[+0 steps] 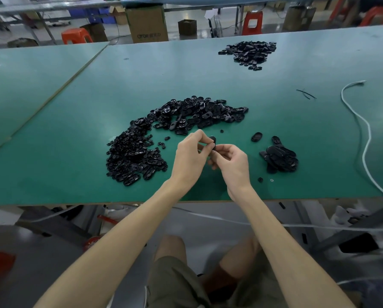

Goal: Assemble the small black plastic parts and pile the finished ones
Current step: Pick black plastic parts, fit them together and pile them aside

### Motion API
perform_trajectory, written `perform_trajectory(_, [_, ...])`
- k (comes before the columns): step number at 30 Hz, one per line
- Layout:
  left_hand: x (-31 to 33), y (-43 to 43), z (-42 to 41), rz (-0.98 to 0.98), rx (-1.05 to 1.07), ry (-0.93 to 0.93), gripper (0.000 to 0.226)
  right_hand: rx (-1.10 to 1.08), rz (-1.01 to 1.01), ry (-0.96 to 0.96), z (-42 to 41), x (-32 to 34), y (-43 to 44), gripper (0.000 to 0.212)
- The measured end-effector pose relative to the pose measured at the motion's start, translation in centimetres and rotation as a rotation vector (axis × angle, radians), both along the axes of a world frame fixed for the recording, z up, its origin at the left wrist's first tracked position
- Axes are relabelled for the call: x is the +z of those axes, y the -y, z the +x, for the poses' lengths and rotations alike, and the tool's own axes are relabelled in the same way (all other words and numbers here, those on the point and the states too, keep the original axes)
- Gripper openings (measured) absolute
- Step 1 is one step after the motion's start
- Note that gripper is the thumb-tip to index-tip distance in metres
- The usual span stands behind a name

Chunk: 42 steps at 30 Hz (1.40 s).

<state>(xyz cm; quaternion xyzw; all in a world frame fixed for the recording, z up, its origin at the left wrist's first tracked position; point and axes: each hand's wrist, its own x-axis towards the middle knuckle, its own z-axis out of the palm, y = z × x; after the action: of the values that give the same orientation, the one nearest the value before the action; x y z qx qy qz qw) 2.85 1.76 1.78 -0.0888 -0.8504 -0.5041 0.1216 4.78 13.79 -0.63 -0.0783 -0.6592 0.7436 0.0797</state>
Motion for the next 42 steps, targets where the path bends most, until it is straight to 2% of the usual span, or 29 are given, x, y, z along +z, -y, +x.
perform_trajectory(6, [0.1, 0.7, -0.7, 0.387, -0.030, 0.219, 0.020, 0.025, -0.028, -0.014, 0.1, 0.0, 0.1, 0.012])
perform_trajectory(11, [-0.7, 1.1, -0.6, 0.492, -0.148, 0.367, 0.019, 0.038, -0.029, -0.031, 0.2, 0.0, 0.0, 0.012])
perform_trajectory(21, [-1.5, 3.5, -1.2, 0.642, -0.209, 0.354, 0.017, 0.043, 0.033, -0.070, -0.2, -0.2, 0.3, 0.007])
perform_trajectory(26, [-1.9, 3.9, -1.4, 0.547, -0.298, 0.374, 0.019, 0.015, 0.049, -0.071, -0.3, -0.6, 0.3, 0.007])
perform_trajectory(30, [-1.8, 4.3, -1.7, 0.517, -0.352, 0.388, 0.012, 0.019, 0.092, -0.065, -0.3, -0.6, 0.3, 0.005])
perform_trajectory(33, [-1.6, 4.5, -1.6, 0.464, -0.349, 0.394, 0.011, 0.021, 0.096, -0.074, -0.3, -0.6, 0.3, 0.004])
perform_trajectory(37, [-1.3, 4.2, -1.4, 0.237, -0.348, 0.354, 0.011, 0.023, 0.119, -0.093, -0.3, -0.6, 0.2, 0.004])
perform_trajectory(42, [-1.4, 4.0, -1.2, 0.217, -0.308, 0.319, 0.008, 0.022, 0.154, -0.068, -0.4, -0.7, 0.2, 0.007])
